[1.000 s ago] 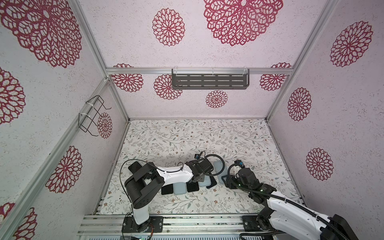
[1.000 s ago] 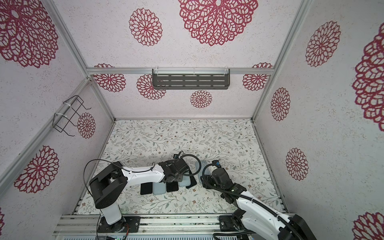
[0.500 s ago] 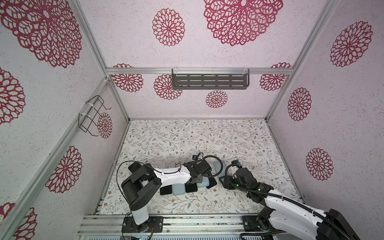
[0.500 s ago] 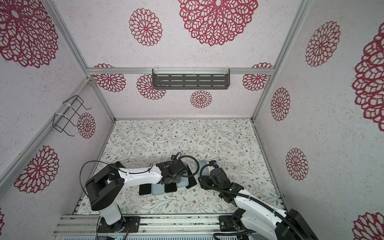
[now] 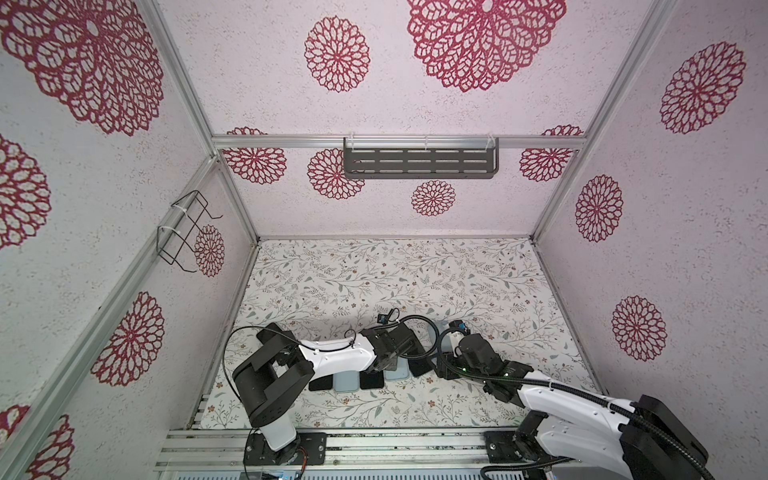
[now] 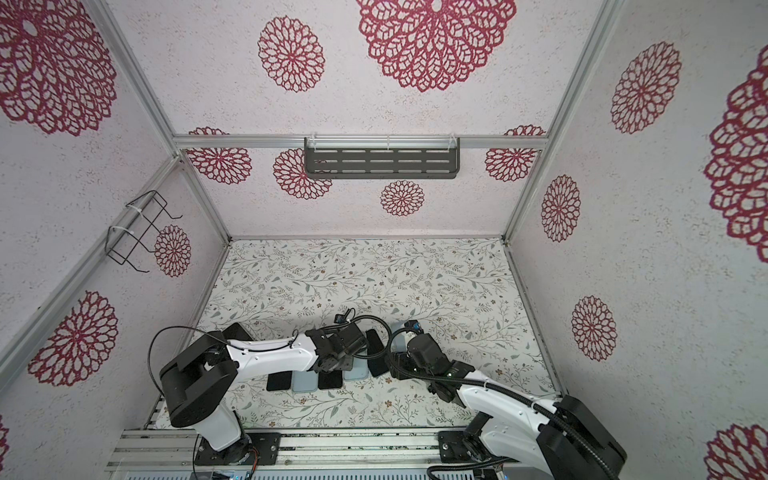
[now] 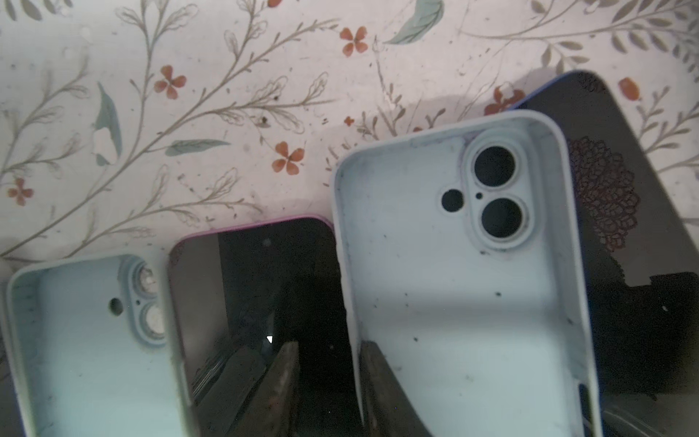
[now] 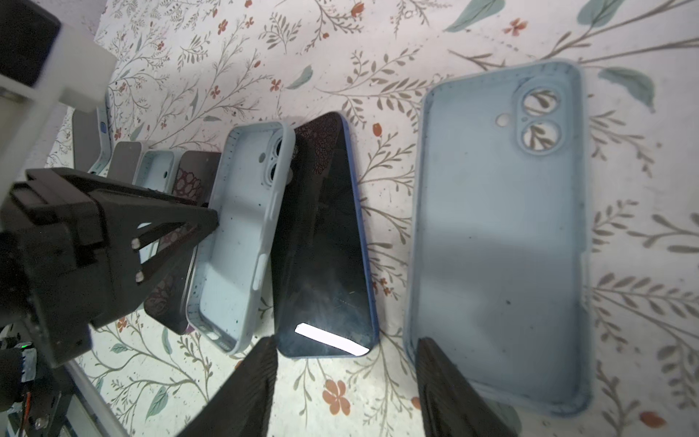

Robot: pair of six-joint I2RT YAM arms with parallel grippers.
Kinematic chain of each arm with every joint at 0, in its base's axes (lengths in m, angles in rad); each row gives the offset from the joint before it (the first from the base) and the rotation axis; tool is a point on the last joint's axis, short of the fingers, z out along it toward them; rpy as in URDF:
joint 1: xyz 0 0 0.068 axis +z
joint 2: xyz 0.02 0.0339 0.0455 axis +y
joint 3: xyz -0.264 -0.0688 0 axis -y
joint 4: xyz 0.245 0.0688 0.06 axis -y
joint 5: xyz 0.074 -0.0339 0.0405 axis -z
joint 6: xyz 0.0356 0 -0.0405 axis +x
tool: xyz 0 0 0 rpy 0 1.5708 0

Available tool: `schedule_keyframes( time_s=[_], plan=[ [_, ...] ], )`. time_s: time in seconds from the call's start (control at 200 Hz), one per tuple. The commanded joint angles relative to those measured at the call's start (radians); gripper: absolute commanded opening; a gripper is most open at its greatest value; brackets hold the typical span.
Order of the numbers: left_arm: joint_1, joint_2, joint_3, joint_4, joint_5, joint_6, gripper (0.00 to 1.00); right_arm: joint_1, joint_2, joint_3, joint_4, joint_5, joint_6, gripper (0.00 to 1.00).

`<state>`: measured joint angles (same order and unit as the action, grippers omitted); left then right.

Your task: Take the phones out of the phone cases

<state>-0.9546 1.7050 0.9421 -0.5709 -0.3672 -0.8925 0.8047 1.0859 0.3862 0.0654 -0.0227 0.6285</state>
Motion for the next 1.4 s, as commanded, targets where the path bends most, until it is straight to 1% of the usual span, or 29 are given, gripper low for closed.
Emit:
schedule_keyframes(
  time_s=[0.0, 0.13, 0.255, 0.59, 0.776, 0.881, 1.021, 1.161, 1.251, 1.396],
  plan=[
    [0.013, -0.011, -0.035, -0.080, -0.014, -0.018, 0.32, 0.010, 0.025, 0.036, 0.031, 0.036, 0.013, 0.61],
    [0.013, -0.024, -0.054, -0.068, -0.013, -0.030, 0.32, 0.011, 0.056, 0.049, 0.027, 0.074, 0.023, 0.62],
    [0.006, -0.033, -0.046, -0.072, -0.007, -0.033, 0.32, 0.012, 0.083, 0.052, 0.045, 0.065, 0.027, 0.62],
    [-0.002, -0.062, -0.085, -0.042, 0.012, -0.066, 0.33, 0.028, 0.136, 0.055, 0.103, 0.049, 0.036, 0.62],
    [-0.007, -0.066, -0.082, -0.068, -0.005, -0.086, 0.34, 0.039, 0.146, 0.055, 0.117, 0.053, 0.043, 0.62],
    [-0.007, -0.097, -0.101, -0.073, -0.015, -0.100, 0.34, 0.041, 0.143, 0.048, 0.122, 0.055, 0.048, 0.62],
    [-0.007, -0.138, -0.124, -0.080, -0.021, -0.112, 0.35, 0.044, 0.163, 0.062, 0.112, 0.054, 0.025, 0.63],
    [-0.007, -0.136, -0.114, -0.055, -0.004, -0.105, 0.34, 0.046, 0.220, 0.106, 0.062, 0.092, -0.009, 0.65],
    [-0.013, -0.135, -0.096, 0.002, 0.033, -0.089, 0.42, 0.048, 0.244, 0.125, 0.052, 0.100, -0.014, 0.65],
    [-0.029, -0.132, -0.019, -0.008, 0.043, -0.067, 0.57, 0.048, 0.213, 0.124, 0.053, 0.112, -0.008, 0.66]
  ],
)
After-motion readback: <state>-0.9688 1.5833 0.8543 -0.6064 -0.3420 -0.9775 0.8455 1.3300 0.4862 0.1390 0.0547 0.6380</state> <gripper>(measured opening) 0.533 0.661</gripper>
